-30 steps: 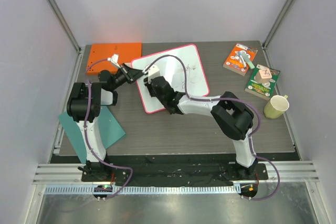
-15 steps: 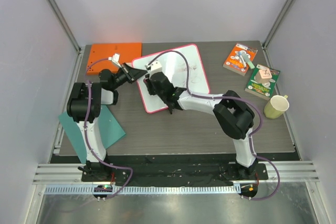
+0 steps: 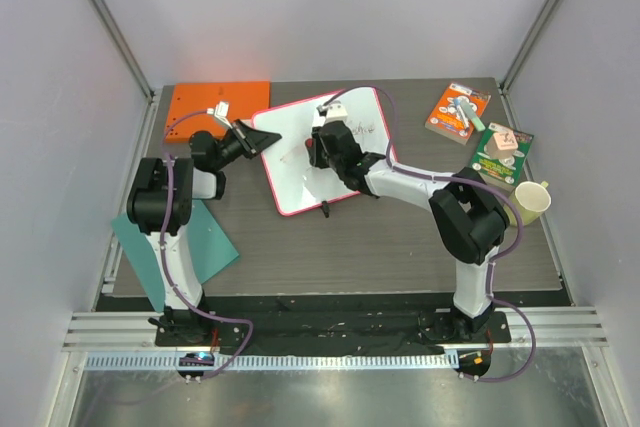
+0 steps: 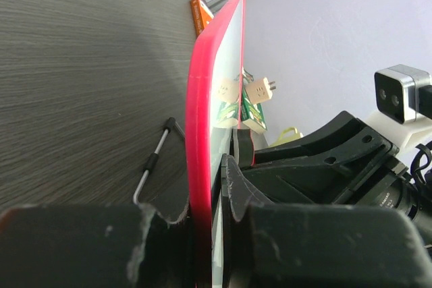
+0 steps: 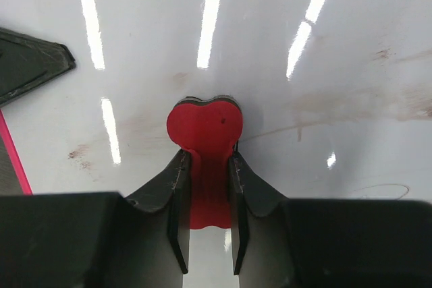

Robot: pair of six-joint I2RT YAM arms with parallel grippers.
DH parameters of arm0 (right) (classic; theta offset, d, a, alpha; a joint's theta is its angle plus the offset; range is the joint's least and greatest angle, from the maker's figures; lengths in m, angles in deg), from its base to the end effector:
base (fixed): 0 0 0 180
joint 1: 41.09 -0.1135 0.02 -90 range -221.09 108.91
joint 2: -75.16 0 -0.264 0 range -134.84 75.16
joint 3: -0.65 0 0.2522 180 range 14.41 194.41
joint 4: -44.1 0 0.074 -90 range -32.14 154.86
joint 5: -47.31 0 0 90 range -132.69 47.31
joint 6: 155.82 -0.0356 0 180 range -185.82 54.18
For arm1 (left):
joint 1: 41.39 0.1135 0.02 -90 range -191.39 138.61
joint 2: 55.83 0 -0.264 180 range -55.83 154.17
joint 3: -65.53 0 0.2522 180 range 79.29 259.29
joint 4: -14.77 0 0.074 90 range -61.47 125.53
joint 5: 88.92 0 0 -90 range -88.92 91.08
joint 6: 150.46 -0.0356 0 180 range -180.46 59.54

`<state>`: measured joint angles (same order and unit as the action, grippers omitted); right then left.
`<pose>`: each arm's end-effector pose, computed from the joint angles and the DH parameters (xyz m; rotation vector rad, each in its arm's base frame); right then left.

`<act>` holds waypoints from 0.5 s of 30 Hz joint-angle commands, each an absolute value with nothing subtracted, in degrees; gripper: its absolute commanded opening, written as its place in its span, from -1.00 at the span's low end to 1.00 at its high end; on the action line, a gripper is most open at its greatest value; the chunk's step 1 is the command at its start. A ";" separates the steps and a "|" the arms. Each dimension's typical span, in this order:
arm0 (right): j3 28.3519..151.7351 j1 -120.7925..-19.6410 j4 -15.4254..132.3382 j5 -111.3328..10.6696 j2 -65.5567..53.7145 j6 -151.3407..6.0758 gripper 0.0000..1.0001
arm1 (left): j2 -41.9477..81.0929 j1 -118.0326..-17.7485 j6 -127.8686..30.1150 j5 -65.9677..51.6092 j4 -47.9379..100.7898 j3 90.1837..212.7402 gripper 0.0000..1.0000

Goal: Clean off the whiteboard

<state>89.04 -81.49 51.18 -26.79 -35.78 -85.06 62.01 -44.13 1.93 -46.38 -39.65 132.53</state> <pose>0.3424 0.2786 0.2098 -0.2156 2.0738 0.3493 0.3987 -0.0453 0.1575 -0.1440 1.7334 -1.4863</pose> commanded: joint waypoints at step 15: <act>99.66 -95.67 73.15 -22.12 -53.07 -78.39 -0.98 | 59.92 -46.05 -10.89 -49.37 -38.53 132.73 -1.00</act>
